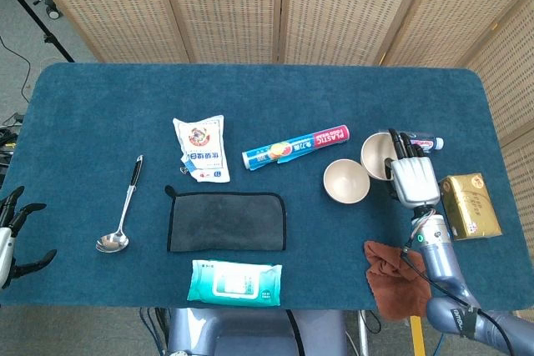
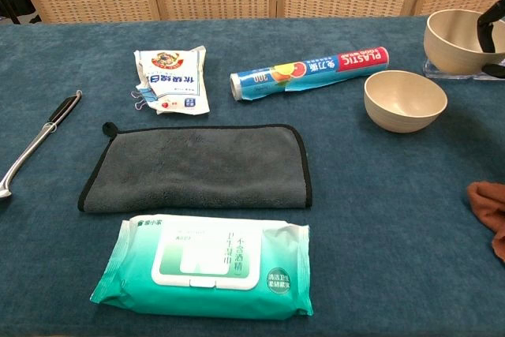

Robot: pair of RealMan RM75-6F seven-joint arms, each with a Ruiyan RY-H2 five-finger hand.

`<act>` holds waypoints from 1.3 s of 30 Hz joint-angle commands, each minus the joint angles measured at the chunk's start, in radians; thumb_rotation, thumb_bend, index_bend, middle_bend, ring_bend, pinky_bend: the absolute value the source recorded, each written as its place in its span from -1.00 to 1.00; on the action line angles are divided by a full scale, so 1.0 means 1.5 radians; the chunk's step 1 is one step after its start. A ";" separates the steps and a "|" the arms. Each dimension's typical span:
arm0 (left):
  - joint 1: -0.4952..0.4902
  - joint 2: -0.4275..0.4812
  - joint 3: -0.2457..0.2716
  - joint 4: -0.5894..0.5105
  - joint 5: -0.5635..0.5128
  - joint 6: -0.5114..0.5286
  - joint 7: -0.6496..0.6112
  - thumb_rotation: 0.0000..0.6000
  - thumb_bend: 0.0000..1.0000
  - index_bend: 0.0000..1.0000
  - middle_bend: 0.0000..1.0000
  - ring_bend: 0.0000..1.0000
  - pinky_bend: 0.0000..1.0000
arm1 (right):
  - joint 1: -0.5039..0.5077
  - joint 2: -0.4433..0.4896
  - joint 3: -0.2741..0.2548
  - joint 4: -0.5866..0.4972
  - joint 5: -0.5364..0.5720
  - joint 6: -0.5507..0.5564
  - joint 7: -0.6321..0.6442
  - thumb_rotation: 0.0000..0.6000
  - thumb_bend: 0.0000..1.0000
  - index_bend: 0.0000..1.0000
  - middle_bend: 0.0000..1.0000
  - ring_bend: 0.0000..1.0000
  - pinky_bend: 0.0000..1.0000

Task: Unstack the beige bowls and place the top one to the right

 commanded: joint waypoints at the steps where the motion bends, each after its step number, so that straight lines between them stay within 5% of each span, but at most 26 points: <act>1: 0.000 0.000 0.001 0.000 0.000 -0.001 0.001 1.00 -0.65 -0.47 -1.00 -1.00 -0.90 | -0.003 0.003 -0.004 0.003 0.003 0.000 0.000 1.00 -0.27 0.25 -0.97 -1.00 -0.59; 39: -0.004 -0.007 0.003 -0.001 -0.003 -0.009 0.014 1.00 -0.65 -0.47 -1.00 -1.00 -0.90 | -0.100 0.042 -0.069 -0.001 0.035 0.004 0.045 1.00 -0.33 0.26 -0.97 -1.00 -0.59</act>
